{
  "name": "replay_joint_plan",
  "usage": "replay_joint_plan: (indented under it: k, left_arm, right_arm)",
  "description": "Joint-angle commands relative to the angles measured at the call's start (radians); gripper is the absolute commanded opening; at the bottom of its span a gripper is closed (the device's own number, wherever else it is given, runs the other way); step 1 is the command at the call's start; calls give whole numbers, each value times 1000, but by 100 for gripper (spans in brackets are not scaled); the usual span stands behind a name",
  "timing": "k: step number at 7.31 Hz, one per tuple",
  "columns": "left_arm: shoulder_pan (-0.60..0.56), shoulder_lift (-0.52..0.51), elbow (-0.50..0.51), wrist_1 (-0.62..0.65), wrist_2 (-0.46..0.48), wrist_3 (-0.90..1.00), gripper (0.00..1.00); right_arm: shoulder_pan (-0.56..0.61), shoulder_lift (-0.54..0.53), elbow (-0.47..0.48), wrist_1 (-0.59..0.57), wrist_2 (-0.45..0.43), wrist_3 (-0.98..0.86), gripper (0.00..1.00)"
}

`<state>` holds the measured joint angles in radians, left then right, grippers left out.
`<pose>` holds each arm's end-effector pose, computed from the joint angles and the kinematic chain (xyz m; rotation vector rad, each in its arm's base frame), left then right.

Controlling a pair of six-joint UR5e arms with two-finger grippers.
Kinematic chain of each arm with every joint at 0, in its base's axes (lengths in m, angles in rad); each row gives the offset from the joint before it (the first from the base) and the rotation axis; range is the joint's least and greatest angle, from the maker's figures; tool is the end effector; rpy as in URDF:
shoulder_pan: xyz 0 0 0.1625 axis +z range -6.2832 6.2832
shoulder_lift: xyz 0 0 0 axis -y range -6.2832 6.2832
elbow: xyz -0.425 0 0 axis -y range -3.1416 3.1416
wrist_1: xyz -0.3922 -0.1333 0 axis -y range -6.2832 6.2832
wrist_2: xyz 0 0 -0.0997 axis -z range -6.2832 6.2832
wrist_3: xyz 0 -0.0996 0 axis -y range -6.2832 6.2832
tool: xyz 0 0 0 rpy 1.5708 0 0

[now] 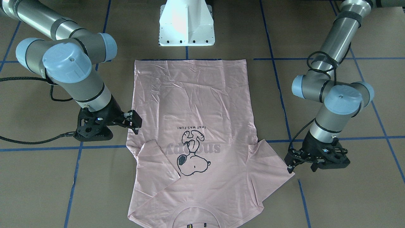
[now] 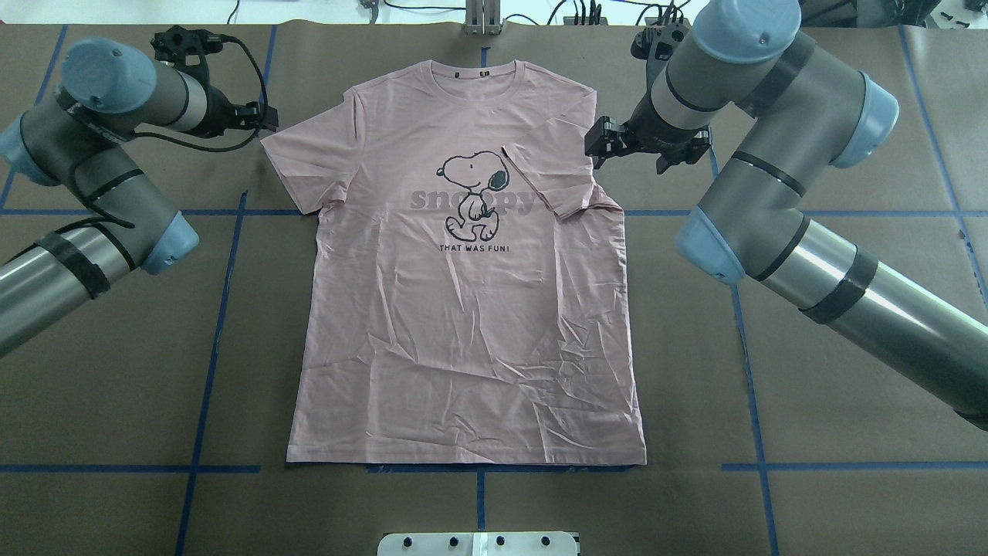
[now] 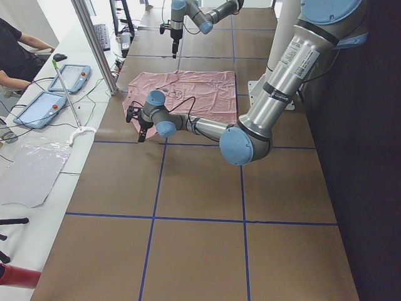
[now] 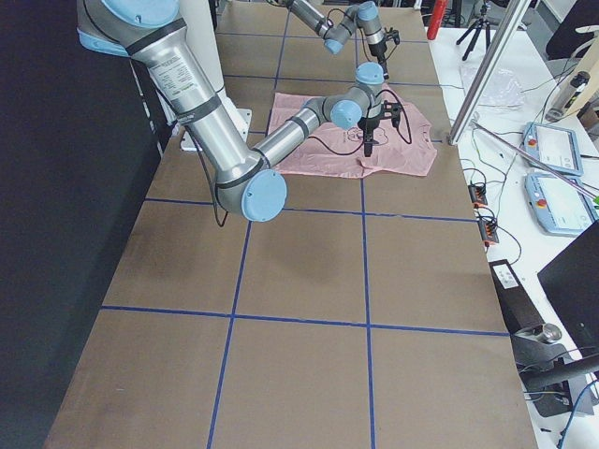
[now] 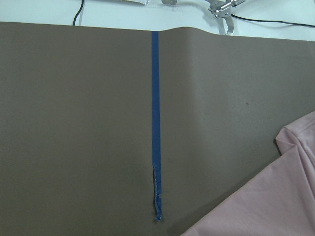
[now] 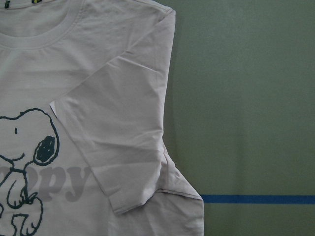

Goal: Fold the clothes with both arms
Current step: 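Move the left gripper over the other sleeve while the right gripper withdraws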

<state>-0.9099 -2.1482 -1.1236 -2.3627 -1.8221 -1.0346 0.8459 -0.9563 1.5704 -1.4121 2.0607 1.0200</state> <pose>0.3796 -0.6650 0.4465 0.4328 0.8435 -0.2295 -0.3983 -0.5800 0.2771 0.1303 -0.8777 0.0863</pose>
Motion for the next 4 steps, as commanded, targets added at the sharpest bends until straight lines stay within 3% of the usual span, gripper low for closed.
replay_joint_plan:
  k: [1, 4]
  left_arm:
    - [29, -36, 62, -10, 43, -22, 91]
    - [29, -47, 105, -41, 44, -21, 82]
  right_arm:
    - [4, -15, 7, 1, 2, -20, 100]
    - [5, -13, 5, 1, -2, -20, 100]
